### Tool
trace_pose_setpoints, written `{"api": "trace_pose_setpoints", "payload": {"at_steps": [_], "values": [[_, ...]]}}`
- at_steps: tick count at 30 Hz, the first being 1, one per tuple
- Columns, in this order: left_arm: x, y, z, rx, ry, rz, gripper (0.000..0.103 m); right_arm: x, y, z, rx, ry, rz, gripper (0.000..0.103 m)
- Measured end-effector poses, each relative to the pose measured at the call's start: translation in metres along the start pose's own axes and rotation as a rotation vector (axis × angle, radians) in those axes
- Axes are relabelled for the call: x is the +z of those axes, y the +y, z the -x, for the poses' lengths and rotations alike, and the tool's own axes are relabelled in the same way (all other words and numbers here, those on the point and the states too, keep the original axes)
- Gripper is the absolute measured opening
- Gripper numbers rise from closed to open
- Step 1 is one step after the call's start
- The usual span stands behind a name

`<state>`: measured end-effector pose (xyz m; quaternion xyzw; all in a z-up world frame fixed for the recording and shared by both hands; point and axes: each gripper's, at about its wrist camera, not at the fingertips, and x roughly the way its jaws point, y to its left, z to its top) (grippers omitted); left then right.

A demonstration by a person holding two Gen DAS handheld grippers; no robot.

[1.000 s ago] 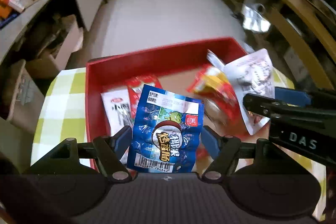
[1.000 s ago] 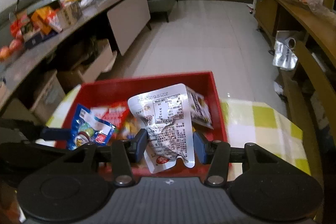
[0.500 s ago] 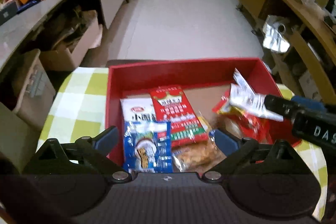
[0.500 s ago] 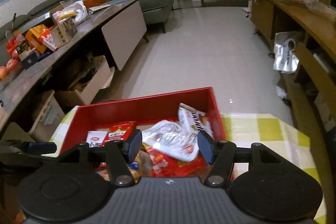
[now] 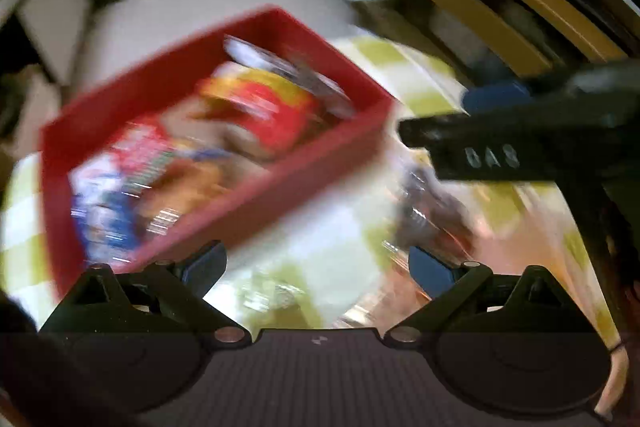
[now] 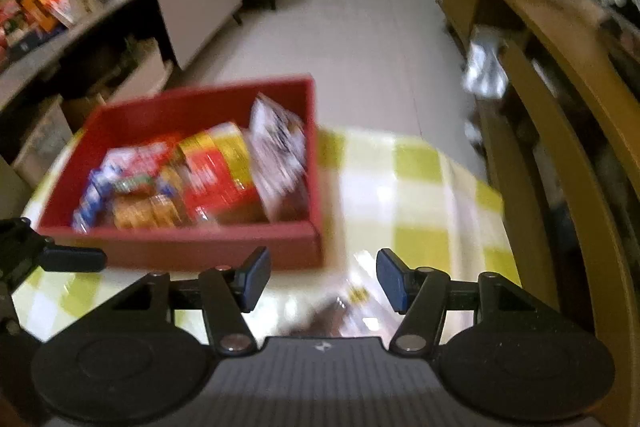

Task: Organize snacks
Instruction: 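Move the left tool to the gold cookie pack while the right tool approaches the beef-jerky bag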

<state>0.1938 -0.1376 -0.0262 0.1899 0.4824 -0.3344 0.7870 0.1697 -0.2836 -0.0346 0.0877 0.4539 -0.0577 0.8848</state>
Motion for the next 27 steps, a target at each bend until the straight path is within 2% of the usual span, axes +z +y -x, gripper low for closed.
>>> {"api": "trace_pose_setpoints", "payload": {"at_steps": [8, 10, 11, 12, 14, 15, 19, 22, 27], "values": [[-0.014, -0.048, -0.046, -0.006, 0.096, -0.197, 0.097, -0.019, -0.037, -0.001, 0.009, 0.065, -0.102, 0.064], [-0.018, -0.057, -0.054, 0.008, 0.110, -0.246, 0.091, -0.020, -0.039, -0.002, 0.013, 0.075, -0.105, 0.064], [-0.021, -0.060, -0.057, 0.017, 0.114, -0.266, 0.092, -0.021, -0.039, -0.003, 0.013, 0.083, -0.102, 0.064], [-0.023, -0.060, -0.056, 0.024, 0.102, -0.268, 0.092, -0.023, -0.038, -0.004, 0.013, 0.091, -0.097, 0.064], [-0.023, -0.055, -0.053, -0.019, 0.121, -0.232, 0.075, -0.024, -0.035, -0.008, 0.015, 0.113, -0.095, 0.064], [-0.023, -0.052, -0.052, -0.040, 0.130, -0.205, 0.071, -0.025, -0.035, -0.010, 0.015, 0.126, -0.096, 0.064], [-0.035, -0.051, -0.041, -0.015, 0.135, -0.164, 0.048, -0.031, -0.033, -0.018, 0.016, 0.167, -0.111, 0.064], [-0.043, -0.054, -0.033, 0.019, 0.142, -0.136, 0.047, -0.031, -0.030, -0.022, 0.017, 0.172, -0.136, 0.064], [-0.056, -0.043, -0.020, 0.031, 0.153, -0.068, 0.047, -0.027, -0.023, -0.031, 0.082, 0.196, -0.235, 0.071]]}}
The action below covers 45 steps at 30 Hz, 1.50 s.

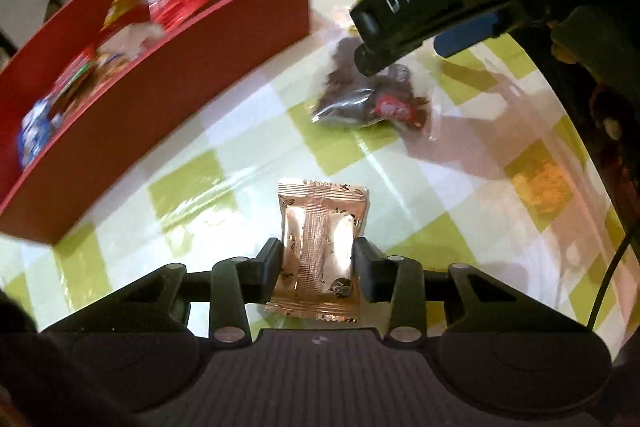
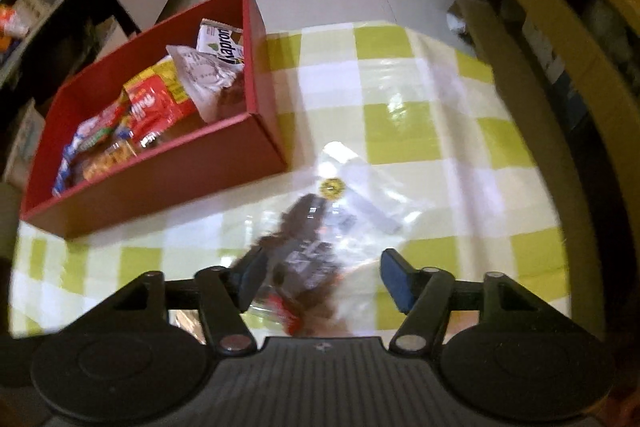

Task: Organize snacks
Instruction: 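Move the left tool to the gold cookie pack while the right tool approaches the beef-jerky bag, then grasp the gold cookie pack with the left tool while the right tool grasps the beef-jerky bag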

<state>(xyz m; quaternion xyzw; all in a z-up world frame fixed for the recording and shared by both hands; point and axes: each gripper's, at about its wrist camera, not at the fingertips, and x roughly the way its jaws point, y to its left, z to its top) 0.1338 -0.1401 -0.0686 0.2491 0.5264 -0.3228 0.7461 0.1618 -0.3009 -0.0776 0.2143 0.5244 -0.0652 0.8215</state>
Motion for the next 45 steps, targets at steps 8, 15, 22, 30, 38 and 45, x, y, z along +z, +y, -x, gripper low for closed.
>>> {"api": "trace_pose_setpoints", "payload": {"at_steps": [8, 15, 22, 30, 38, 45], "values": [[-0.004, 0.020, 0.006, -0.031, 0.002, 0.087, 0.047, 0.003, 0.013, -0.017, -0.052, -0.013, -0.122, 0.081], [-0.004, 0.030, 0.004, -0.045, 0.005, 0.091, 0.048, 0.003, 0.021, -0.022, -0.118, 0.010, -0.077, 0.087], [0.002, 0.039, -0.001, 0.010, 0.022, 0.115, 0.048, -0.001, 0.025, -0.029, -0.148, 0.043, -0.047, 0.101], [0.003, 0.048, -0.004, 0.032, 0.037, 0.143, 0.048, -0.008, 0.032, -0.030, -0.183, 0.043, 0.092, 0.089], [0.014, 0.051, -0.009, 0.070, 0.053, 0.166, 0.048, -0.019, 0.031, -0.015, -0.160, 0.063, 0.142, 0.077], [0.017, 0.050, -0.010, 0.086, 0.057, 0.177, 0.049, -0.034, 0.038, -0.007, -0.127, 0.097, 0.216, 0.072]]}}
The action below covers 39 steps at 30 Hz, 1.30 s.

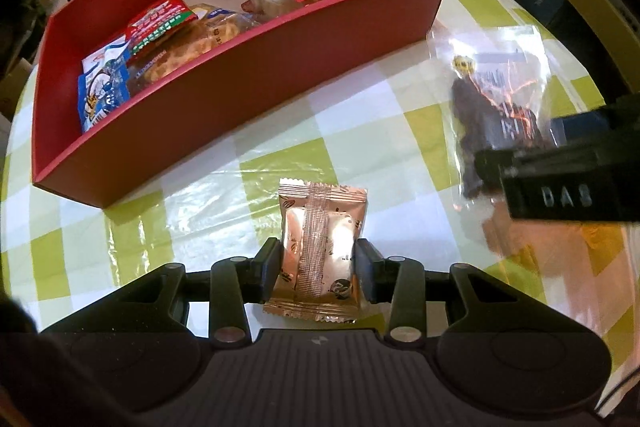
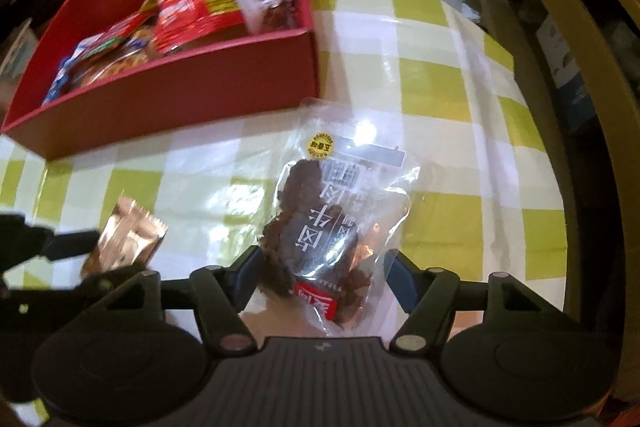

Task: Organize snacks
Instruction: 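Grasp the gold cookie pack with the left tool while the right tool grasps the beef-jerky bag, then lift the cookie pack and jerky bag and carry them over the red box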

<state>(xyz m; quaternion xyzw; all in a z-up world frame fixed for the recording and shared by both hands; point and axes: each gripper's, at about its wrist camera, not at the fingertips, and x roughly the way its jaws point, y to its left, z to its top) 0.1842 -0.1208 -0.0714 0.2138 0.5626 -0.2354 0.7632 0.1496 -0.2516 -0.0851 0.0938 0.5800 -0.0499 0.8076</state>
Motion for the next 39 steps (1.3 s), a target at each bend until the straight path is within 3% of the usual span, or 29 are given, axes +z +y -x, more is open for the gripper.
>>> {"api": "trace_pose_setpoints", "payload": {"at_steps": [5, 13, 15, 17, 23, 27, 34, 37, 39], "values": [[0.002, -0.003, -0.002, 0.031, -0.008, 0.005, 0.053, 0.002, 0.010, -0.010, -0.030, 0.007, 0.028, 0.085], [0.006, 0.000, -0.005, 0.048, -0.008, 0.017, 0.054, 0.001, 0.007, -0.016, -0.017, 0.016, 0.060, 0.092], [0.004, -0.001, -0.005, 0.055, -0.010, 0.009, 0.053, -0.002, 0.009, -0.013, -0.020, 0.011, 0.065, 0.088], [0.003, 0.000, -0.004, 0.057, -0.008, 0.010, 0.051, -0.002, 0.011, -0.008, -0.025, -0.007, 0.071, 0.076], [0.000, 0.002, -0.002, 0.058, -0.003, 0.010, 0.047, -0.004, 0.006, 0.010, -0.005, -0.053, 0.049, 0.057], [-0.001, 0.005, 0.000, 0.055, -0.002, 0.018, 0.047, -0.005, 0.002, 0.012, 0.009, -0.062, 0.037, 0.055], [-0.001, 0.006, -0.003, 0.054, 0.003, 0.021, 0.050, 0.007, 0.012, -0.001, -0.049, -0.054, 0.060, 0.073], [-0.001, 0.006, -0.004, 0.054, 0.002, 0.020, 0.052, 0.009, 0.014, -0.010, -0.076, -0.059, 0.070, 0.087], [-0.001, 0.007, -0.004, 0.048, 0.003, 0.025, 0.052, 0.008, 0.017, -0.015, -0.046, -0.044, 0.094, 0.087]]}}
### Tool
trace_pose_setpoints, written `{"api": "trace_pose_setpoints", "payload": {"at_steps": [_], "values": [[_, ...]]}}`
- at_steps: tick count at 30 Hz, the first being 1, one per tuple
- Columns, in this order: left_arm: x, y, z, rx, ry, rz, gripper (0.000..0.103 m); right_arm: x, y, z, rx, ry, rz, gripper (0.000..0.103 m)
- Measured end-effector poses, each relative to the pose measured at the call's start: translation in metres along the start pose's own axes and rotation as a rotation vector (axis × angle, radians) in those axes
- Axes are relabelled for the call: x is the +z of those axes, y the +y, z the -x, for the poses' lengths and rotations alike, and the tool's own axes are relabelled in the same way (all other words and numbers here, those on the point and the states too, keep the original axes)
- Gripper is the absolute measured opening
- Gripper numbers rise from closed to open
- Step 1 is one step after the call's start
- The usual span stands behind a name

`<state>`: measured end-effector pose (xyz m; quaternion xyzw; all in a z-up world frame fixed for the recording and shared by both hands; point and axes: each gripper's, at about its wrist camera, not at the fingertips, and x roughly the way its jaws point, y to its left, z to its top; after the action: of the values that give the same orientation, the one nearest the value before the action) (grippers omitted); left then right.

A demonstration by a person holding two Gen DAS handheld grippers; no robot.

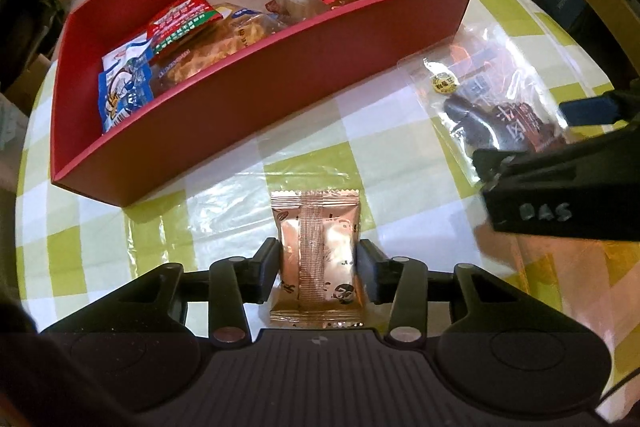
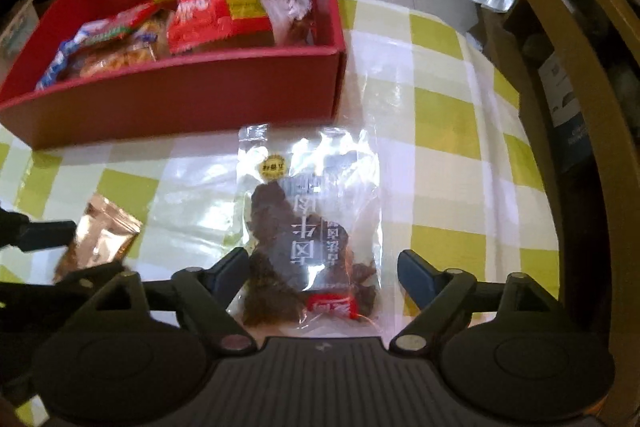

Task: Organize snacks
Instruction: 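Lift the cookie pack and jerky bag and carry them over the red box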

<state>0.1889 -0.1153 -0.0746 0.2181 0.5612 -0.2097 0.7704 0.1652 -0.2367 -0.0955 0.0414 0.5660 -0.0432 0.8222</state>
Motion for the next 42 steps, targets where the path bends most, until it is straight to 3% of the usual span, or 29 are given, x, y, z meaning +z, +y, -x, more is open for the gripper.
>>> {"api": "trace_pose_setpoints", "payload": {"at_steps": [2, 6, 9, 14, 31, 33, 35, 37, 40, 42], "values": [[0.000, 0.002, 0.000, -0.007, 0.000, 0.003, 0.053, 0.001, 0.003, -0.004, 0.020, 0.018, 0.023, 0.094], [-0.001, 0.004, 0.000, -0.005, 0.000, 0.007, 0.058, 0.002, 0.002, -0.007, 0.004, 0.016, 0.038, 0.097], [-0.002, 0.006, 0.000, -0.010, 0.002, 0.014, 0.059, 0.000, -0.003, -0.006, 0.019, 0.006, 0.020, 0.094], [-0.001, 0.005, 0.001, -0.019, 0.005, 0.010, 0.052, -0.007, -0.001, 0.003, 0.008, -0.005, 0.040, 0.086], [-0.002, 0.006, 0.008, -0.023, -0.011, 0.024, 0.041, -0.005, -0.027, 0.043, 0.069, -0.111, -0.069, 0.086], [-0.001, 0.003, 0.007, -0.010, -0.020, 0.017, 0.047, -0.005, -0.025, 0.044, 0.075, -0.114, -0.064, 0.086], [-0.002, -0.001, 0.001, 0.004, -0.012, 0.000, 0.077, -0.006, -0.023, 0.043, 0.079, -0.112, -0.055, 0.086], [-0.004, 0.001, -0.005, 0.013, -0.009, 0.013, 0.081, -0.007, -0.023, 0.042, 0.080, -0.111, -0.051, 0.086], [-0.002, 0.010, -0.002, -0.083, 0.014, 0.068, 0.047, -0.006, -0.025, 0.043, 0.080, -0.118, -0.054, 0.086], [-0.003, 0.008, 0.000, -0.058, 0.009, 0.061, 0.046, -0.005, -0.025, 0.047, 0.084, -0.133, -0.059, 0.086]]}}
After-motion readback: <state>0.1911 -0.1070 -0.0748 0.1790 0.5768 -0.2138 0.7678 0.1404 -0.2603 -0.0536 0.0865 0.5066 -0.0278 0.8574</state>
